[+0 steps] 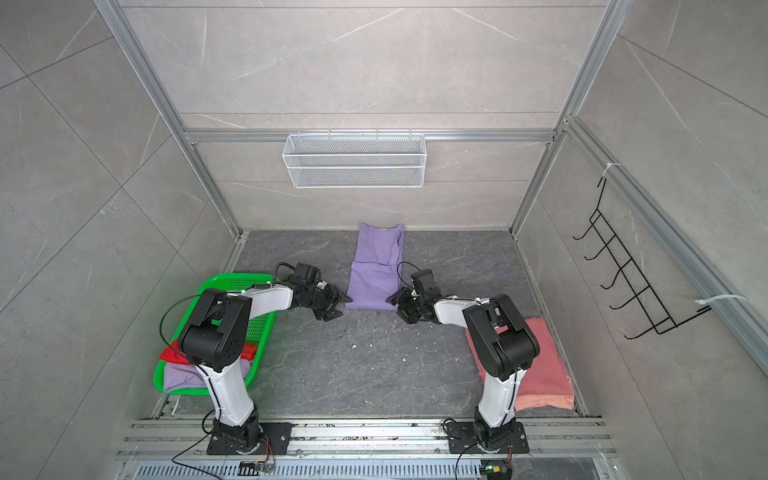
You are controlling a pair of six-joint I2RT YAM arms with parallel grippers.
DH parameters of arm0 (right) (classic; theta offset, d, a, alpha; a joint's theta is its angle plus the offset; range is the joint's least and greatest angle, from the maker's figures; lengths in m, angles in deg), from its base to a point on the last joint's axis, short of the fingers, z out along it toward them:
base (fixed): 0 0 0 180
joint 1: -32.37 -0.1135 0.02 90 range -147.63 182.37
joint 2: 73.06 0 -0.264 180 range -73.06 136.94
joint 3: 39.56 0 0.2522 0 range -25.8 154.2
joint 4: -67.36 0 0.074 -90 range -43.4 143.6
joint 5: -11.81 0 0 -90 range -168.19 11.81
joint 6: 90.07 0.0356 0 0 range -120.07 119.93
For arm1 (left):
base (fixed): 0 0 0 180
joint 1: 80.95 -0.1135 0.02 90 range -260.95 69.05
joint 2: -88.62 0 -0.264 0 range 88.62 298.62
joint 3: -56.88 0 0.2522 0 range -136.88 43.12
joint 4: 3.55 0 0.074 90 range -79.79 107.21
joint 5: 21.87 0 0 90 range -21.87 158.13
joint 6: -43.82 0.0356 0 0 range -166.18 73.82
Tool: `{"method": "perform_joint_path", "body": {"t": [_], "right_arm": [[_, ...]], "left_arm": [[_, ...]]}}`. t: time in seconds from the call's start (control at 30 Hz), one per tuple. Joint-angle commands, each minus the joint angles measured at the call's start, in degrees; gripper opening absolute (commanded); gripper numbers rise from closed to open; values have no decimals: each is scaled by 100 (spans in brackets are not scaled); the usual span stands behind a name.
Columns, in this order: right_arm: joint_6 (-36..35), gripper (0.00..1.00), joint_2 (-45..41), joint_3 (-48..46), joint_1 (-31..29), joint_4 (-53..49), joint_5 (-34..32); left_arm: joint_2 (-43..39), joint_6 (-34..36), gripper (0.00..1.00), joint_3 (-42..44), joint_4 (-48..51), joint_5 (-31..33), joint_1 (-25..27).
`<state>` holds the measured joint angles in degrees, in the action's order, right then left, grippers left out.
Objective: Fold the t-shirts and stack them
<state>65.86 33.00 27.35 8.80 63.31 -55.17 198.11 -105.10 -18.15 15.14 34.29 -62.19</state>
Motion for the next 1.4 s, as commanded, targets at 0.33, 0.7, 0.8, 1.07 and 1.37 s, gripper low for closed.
{"method": "perform_joint_path", "body": {"t": [0.33,0.7,0.8,1.07,1.37], "right_arm": [[170,13,609,349,-107,144,-377],[-1037,9,-953,-479,-300,-1462,24],[-1222,9,-1700,-845,-615,-2072,-23],[-801,9,-3849,-1532,-1386,-2931,-316],[-532,11,-3696,-536,-1446,-2980,-413]], "left_arm": [[411,-473,1,-44,-895,-232,45],[-1360,-305,0,1392,-308,-62,441],[-2270,-365,0,1945,211,312,851],[-4514,-1225,0,2625,1078,1293,1949],[-4283,-767,0,1557,1181,1140,1879]]}}
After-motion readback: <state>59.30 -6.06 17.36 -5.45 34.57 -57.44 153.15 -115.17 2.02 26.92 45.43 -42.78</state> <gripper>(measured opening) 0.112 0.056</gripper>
